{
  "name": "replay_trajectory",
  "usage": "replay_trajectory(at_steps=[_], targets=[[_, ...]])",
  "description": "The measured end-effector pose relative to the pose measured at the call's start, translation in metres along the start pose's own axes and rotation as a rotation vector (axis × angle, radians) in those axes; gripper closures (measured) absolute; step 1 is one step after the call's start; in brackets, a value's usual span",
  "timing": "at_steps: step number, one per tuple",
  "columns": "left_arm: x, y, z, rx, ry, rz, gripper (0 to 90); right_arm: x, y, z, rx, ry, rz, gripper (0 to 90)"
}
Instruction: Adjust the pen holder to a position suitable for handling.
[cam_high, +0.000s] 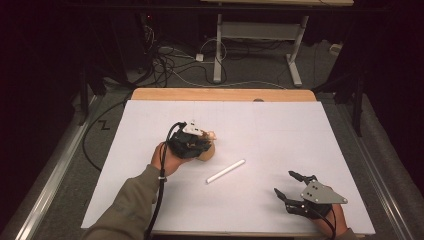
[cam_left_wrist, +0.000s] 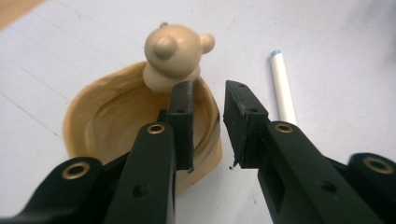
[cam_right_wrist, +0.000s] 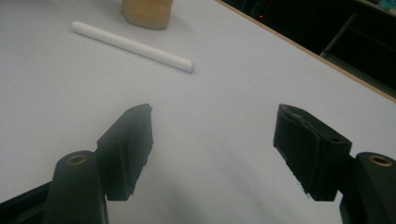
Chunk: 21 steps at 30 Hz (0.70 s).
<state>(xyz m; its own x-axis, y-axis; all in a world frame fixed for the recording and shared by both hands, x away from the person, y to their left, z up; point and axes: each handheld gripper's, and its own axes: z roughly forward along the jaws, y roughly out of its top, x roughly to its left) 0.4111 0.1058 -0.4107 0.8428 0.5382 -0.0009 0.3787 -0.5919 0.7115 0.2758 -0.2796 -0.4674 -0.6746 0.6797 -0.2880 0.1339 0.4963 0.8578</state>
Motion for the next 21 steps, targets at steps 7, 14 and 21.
replay_trajectory(at_steps=[7, 14, 21], targets=[[-0.008, -0.006, -0.026, -0.076, 0.041, 0.042, 68.0, -0.001, 0.001, 0.001, -0.002, 0.005, 0.010, 28.8], [-0.018, -0.024, -0.052, -0.124, 0.091, 0.112, 65.9, -0.002, 0.003, 0.001, -0.015, 0.017, 0.013, 28.8], [-0.022, -0.043, -0.070, -0.173, 0.142, 0.184, 60.4, -0.005, 0.000, 0.003, -0.012, 0.021, 0.022, 28.7]])
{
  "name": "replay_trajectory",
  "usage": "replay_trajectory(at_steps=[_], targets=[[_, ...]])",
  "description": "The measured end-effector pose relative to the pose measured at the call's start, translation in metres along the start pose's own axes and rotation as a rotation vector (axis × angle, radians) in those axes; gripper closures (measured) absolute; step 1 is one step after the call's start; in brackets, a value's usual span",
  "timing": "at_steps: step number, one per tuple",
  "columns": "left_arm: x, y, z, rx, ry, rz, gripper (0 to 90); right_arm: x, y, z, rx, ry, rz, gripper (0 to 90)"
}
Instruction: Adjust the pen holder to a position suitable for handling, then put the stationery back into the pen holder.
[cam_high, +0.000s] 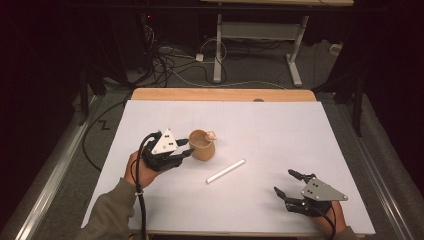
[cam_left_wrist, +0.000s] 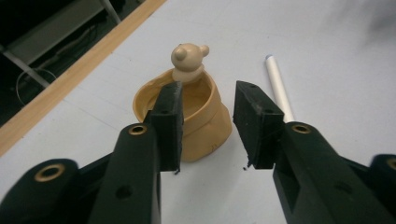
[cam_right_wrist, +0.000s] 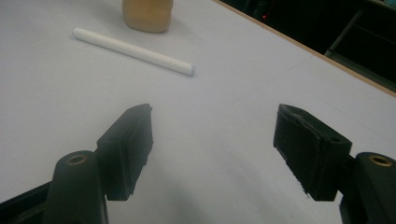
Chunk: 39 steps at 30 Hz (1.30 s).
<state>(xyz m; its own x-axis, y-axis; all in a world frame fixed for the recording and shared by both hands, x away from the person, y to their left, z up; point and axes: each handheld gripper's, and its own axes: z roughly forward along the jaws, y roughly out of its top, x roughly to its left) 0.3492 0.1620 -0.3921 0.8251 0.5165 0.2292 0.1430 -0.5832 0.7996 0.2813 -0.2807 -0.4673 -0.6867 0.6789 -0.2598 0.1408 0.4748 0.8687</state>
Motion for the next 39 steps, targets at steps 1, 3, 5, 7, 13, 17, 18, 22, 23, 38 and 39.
replay_trajectory(at_steps=[1, 3, 5, 7, 13, 17, 18, 22, 23, 38, 39], targets=[[-0.001, -0.003, -0.002, -0.004, 0.005, 0.009, 59.1, 0.000, 0.000, 0.001, 0.001, 0.002, -0.004, 28.6], [-0.004, -0.011, -0.004, -0.012, 0.019, 0.017, 55.9, 0.000, -0.001, 0.002, 0.006, 0.001, -0.001, 28.4], [-0.005, -0.019, -0.006, -0.019, 0.033, 0.010, 44.5, 0.001, 0.000, 0.002, 0.007, 0.000, 0.005, 28.4], [-0.008, -0.030, -0.007, -0.033, 0.047, 0.002, 39.9, 0.001, 0.000, 0.002, 0.005, 0.003, 0.008, 28.4], [-0.019, -0.073, -0.006, 0.007, 0.151, 0.010, 24.2, 0.003, -0.003, 0.004, 0.019, 0.008, 0.006, 28.4], [-0.021, -0.098, -0.009, 0.036, 0.171, -0.049, 18.9, 0.004, -0.003, 0.002, 0.016, 0.008, 0.010, 28.4], [-0.021, -0.103, -0.011, 0.035, 0.165, -0.063, 18.7, 0.004, -0.003, 0.002, 0.015, 0.009, 0.008, 28.4], [-0.026, -0.112, -0.015, 0.046, 0.158, -0.088, 16.6, 0.003, -0.001, 0.004, 0.012, 0.005, 0.011, 27.7], [-0.027, -0.112, -0.015, 0.048, 0.156, -0.087, 16.6, 0.002, -0.001, 0.004, 0.011, 0.004, 0.016, 27.3], [-0.036, -0.114, -0.014, 0.055, 0.148, -0.075, 16.7, -0.002, 0.015, 0.020, 0.035, 0.110, -0.006, 27.0], [-0.037, -0.114, -0.013, 0.059, 0.149, -0.071, 16.8, -0.002, 0.018, 0.022, 0.041, 0.119, -0.014, 27.1]])
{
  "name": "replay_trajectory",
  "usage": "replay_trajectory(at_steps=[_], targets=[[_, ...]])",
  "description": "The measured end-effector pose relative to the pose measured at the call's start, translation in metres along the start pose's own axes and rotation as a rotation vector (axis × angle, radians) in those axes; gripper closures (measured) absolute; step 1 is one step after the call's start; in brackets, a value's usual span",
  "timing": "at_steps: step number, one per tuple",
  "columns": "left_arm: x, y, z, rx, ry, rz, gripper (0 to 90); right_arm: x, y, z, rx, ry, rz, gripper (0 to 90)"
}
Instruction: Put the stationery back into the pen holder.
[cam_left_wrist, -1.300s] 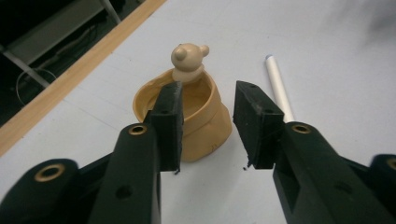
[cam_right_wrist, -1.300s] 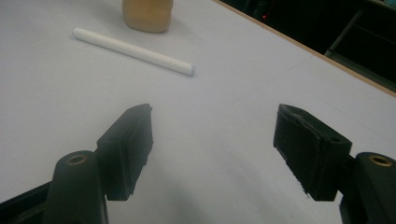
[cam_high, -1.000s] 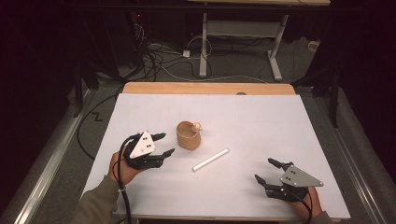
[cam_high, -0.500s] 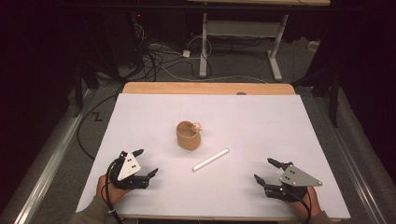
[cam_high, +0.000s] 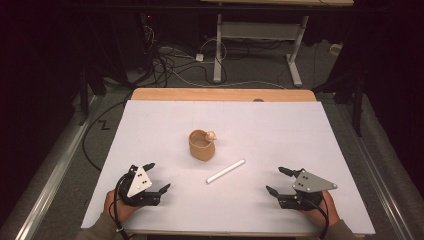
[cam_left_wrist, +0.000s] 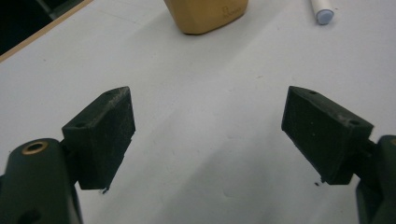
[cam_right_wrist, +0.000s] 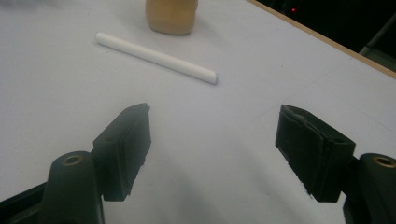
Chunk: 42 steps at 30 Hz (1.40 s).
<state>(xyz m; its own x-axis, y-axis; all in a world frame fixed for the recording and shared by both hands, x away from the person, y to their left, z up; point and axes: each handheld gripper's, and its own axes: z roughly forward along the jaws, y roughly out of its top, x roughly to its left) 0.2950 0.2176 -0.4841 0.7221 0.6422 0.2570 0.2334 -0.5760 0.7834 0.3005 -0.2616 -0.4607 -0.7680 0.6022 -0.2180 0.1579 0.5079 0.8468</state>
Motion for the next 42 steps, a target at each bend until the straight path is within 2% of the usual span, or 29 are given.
replay_trajectory(at_steps=[2, 4, 6, 8, 9, 10, 12, 13, 19, 20, 21, 22, 25, 27, 28, 31, 32, 33, 34, 37, 39, 41, 42], targets=[[-0.001, 0.000, 0.000, 0.001, -0.002, 0.004, 16.9, -0.001, 0.012, 0.007, 0.034, 0.025, -0.044, 27.3], [-0.002, 0.000, 0.001, 0.005, 0.001, 0.008, 16.9, -0.002, 0.016, 0.009, 0.037, 0.039, -0.053, 27.5], [0.000, -0.001, 0.002, 0.017, 0.000, 0.005, 16.9, -0.006, 0.035, 0.022, 0.075, 0.078, -0.111, 27.8], [0.001, -0.001, 0.002, 0.016, -0.002, 0.001, 16.9, -0.007, 0.039, 0.025, 0.084, 0.096, -0.124, 27.8], [0.001, -0.001, 0.002, 0.017, 0.001, 0.002, 16.9, -0.008, 0.047, 0.031, 0.101, 0.116, -0.148, 27.8], [0.001, 0.000, 0.002, 0.019, 0.003, 0.005, 17.1, -0.007, 0.060, 0.041, 0.149, 0.150, -0.203, 26.6], [0.001, 0.000, 0.002, 0.024, 0.004, 0.010, 17.1, -0.006, 0.064, 0.045, 0.163, 0.164, -0.220, 26.5], [0.000, 0.000, 0.002, 0.026, 0.004, 0.009, 17.1, -0.002, 0.078, 0.058, 0.210, 0.202, -0.277, 26.5], [0.000, -0.001, 0.001, 0.028, 0.005, 0.012, 17.1, 0.013, 0.106, 0.090, 0.294, 0.296, -0.431, 36.5], [0.000, -0.001, 0.001, 0.028, 0.004, 0.013, 17.1, 0.013, 0.106, 0.090, 0.294, 0.296, -0.431, 36.5], [0.000, -0.002, 0.000, 0.029, 0.004, 0.016, 17.1, 0.015, 0.110, 0.096, 0.313, 0.310, -0.452, 38.2], [0.000, -0.002, 0.000, 0.023, 0.004, 0.014, 17.1, 0.019, 0.116, 0.108, 0.343, 0.343, -0.504, 45.1], [0.000, -0.002, -0.001, 0.018, 0.006, 0.010, 17.1, 0.025, 0.123, 0.123, 0.395, 0.379, -0.548, 47.5], [0.000, -0.003, -0.002, 0.014, 0.006, 0.006, 17.0, 0.027, 0.125, 0.129, 0.412, 0.397, -0.553, 48.7], [0.000, -0.003, -0.002, 0.016, 0.004, 0.007, 17.0, 0.032, 0.128, 0.139, 0.440, 0.423, -0.580, 49.7], [-0.001, -0.002, -0.002, 0.018, 0.003, 0.011, 17.1, 0.037, 0.131, 0.151, 0.483, 0.449, -0.620, 51.7], [-0.001, -0.002, -0.002, 0.018, 0.003, 0.011, 17.1, 0.037, 0.131, 0.151, 0.483, 0.449, -0.620, 51.7], [-0.001, -0.002, -0.002, 0.017, 0.004, 0.011, 17.1, 0.041, 0.132, 0.161, 0.521, 0.475, -0.641, 54.0], [-0.001, -0.002, -0.002, 0.017, 0.004, 0.011, 17.0, 0.042, 0.132, 0.163, 0.531, 0.496, -0.642, 54.7], [-0.001, -0.003, -0.002, 0.018, 0.002, 0.010, 17.0, 0.048, 0.131, 0.174, 0.582, 0.502, -0.685, 57.6], [-0.001, -0.002, -0.002, 0.019, 0.000, 0.014, 17.1, 0.048, 0.132, 0.177, 0.595, 0.514, -0.693, 58.0], [-0.001, -0.003, -0.002, 0.019, -0.002, 0.015, 17.0, 0.047, 0.135, 0.180, 0.605, 0.537, -0.692, 64.5], [-0.001, -0.003, -0.002, 0.021, -0.002, 0.017, 17.0, 0.046, 0.136, 0.183, 0.617, 0.565, -0.707, 67.9]])
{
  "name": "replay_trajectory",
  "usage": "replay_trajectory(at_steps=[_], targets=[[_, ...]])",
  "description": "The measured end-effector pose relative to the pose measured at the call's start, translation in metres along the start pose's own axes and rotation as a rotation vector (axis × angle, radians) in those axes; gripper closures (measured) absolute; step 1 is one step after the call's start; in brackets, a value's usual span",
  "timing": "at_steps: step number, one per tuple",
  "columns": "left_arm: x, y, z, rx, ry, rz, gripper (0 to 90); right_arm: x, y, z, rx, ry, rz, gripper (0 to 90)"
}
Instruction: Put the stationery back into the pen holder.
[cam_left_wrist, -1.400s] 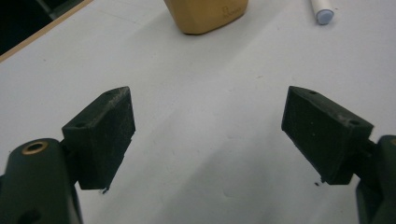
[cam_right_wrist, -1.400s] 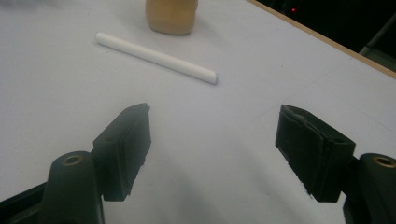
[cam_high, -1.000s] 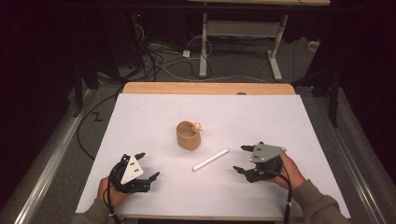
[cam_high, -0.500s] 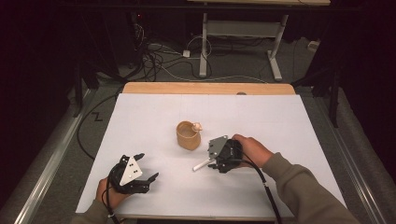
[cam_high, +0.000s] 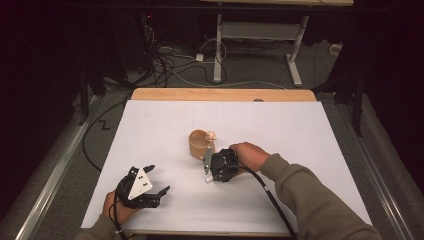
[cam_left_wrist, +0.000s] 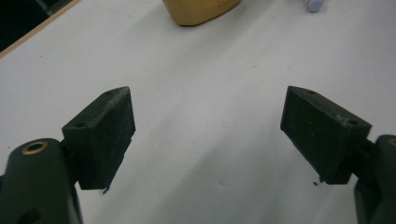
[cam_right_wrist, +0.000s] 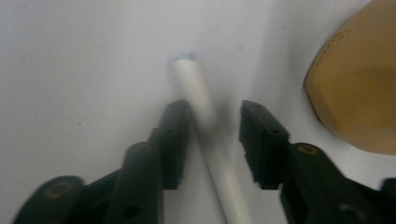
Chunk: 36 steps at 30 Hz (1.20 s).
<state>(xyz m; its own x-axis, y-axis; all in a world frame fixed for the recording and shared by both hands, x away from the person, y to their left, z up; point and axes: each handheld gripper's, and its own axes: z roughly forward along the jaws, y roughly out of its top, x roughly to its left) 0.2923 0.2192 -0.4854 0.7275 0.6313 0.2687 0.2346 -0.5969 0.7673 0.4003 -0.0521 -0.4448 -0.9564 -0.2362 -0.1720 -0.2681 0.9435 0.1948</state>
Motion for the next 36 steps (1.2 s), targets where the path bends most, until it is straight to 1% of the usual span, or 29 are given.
replay_trajectory(at_steps=[2, 3, 4, 5, 6, 7, 10, 13, 15, 16, 18, 21, 22, 23, 24, 25, 26, 27, 28, 31, 33, 34, 35, 36], targets=[[0.000, 0.000, 0.000, 0.000, -0.001, 0.000, 17.0, -0.002, 0.002, 0.000, 0.018, 0.025, -0.030, 72.1], [0.000, 0.000, 0.000, 0.001, -0.002, 0.001, 17.1, -0.002, 0.004, 0.001, 0.025, 0.034, -0.052, 74.1], [0.000, 0.000, 0.000, 0.002, -0.002, 0.002, 17.1, -0.002, 0.006, 0.001, 0.039, 0.039, -0.082, 76.3], [0.000, 0.000, 0.000, 0.001, -0.002, 0.003, 17.1, -0.002, 0.006, 0.001, 0.039, 0.039, -0.082, 76.3], [-0.001, 0.000, 0.000, 0.002, -0.001, 0.005, 17.1, 0.000, 0.008, 0.001, 0.050, 0.040, -0.113, 78.5], [-0.001, 0.000, 0.000, 0.002, -0.001, 0.006, 17.1, 0.000, 0.008, 0.001, 0.050, 0.039, -0.119, 78.6], [-0.001, 0.000, 0.000, 0.003, 0.001, 0.007, 17.1, 0.002, 0.007, 0.000, 0.039, 0.027, -0.130, 78.9], [-0.001, 0.000, 0.000, 0.005, 0.005, 0.010, 17.1, 0.006, 0.006, -0.001, 0.017, -0.018, -0.151, 79.0], [-0.001, 0.001, -0.001, 0.002, 0.006, 0.009, 17.1, 0.007, 0.006, -0.001, 0.008, -0.027, -0.148, 79.0], [-0.001, 0.001, -0.001, -0.002, 0.011, 0.009, 17.1, 0.009, 0.006, -0.005, -0.025, -0.060, -0.145, 79.0], [-0.001, 0.001, -0.002, -0.002, 0.011, 0.008, 17.1, 0.010, 0.005, -0.010, -0.053, -0.081, -0.134, 79.1], [-0.001, 0.000, -0.002, -0.003, 0.015, 0.007, 17.1, 0.012, 0.002, -0.020, -0.096, -0.128, -0.115, 79.0], [-0.001, 0.000, -0.003, -0.004, 0.019, 0.010, 17.1, 0.014, -0.001, -0.024, -0.128, -0.145, -0.093, 79.0], [-0.002, 0.001, -0.003, -0.008, 0.024, 0.011, 17.1, 0.014, -0.002, -0.027, -0.147, -0.154, -0.084, 79.1], [-0.002, 0.001, -0.003, -0.008, 0.024, 0.011, 17.2, 0.014, -0.002, -0.027, -0.147, -0.154, -0.084, 79.1], [-0.002, 0.001, -0.004, -0.012, 0.028, 0.011, 17.2, 0.015, -0.006, -0.033, -0.189, -0.195, -0.063, 79.1], [-0.002, 0.001, -0.004, -0.010, 0.029, 0.012, 17.2, 0.016, -0.008, -0.036, -0.205, -0.208, -0.046, 79.1], [-0.002, 0.001, -0.004, -0.010, 0.029, 0.012, 17.2, 0.016, -0.008, -0.036, -0.205, -0.208, -0.046, 79.1], [-0.002, 0.001, -0.004, -0.011, 0.031, 0.013, 17.2, 0.017, -0.013, -0.043, -0.271, -0.238, -0.007, 79.1], [-0.002, 0.001, -0.004, -0.009, 0.032, 0.013, 17.2, 0.018, -0.019, -0.049, -0.332, -0.275, 0.043, 79.1], [-0.002, 0.001, -0.004, -0.008, 0.033, 0.012, 17.2, 0.019, -0.024, -0.052, -0.377, -0.290, 0.084, 79.1], [-0.002, 0.001, -0.004, -0.008, 0.034, 0.011, 17.2, 0.020, -0.027, -0.054, -0.405, -0.308, 0.104, 79.1], [-0.002, 0.001, -0.004, -0.008, 0.034, 0.011, 17.2, 0.020, -0.027, -0.054, -0.405, -0.308, 0.104, 79.1], [-0.002, 0.001, -0.004, -0.008, 0.035, 0.010, 17.2, 0.022, -0.032, -0.056, -0.450, -0.328, 0.147, 79.1]])
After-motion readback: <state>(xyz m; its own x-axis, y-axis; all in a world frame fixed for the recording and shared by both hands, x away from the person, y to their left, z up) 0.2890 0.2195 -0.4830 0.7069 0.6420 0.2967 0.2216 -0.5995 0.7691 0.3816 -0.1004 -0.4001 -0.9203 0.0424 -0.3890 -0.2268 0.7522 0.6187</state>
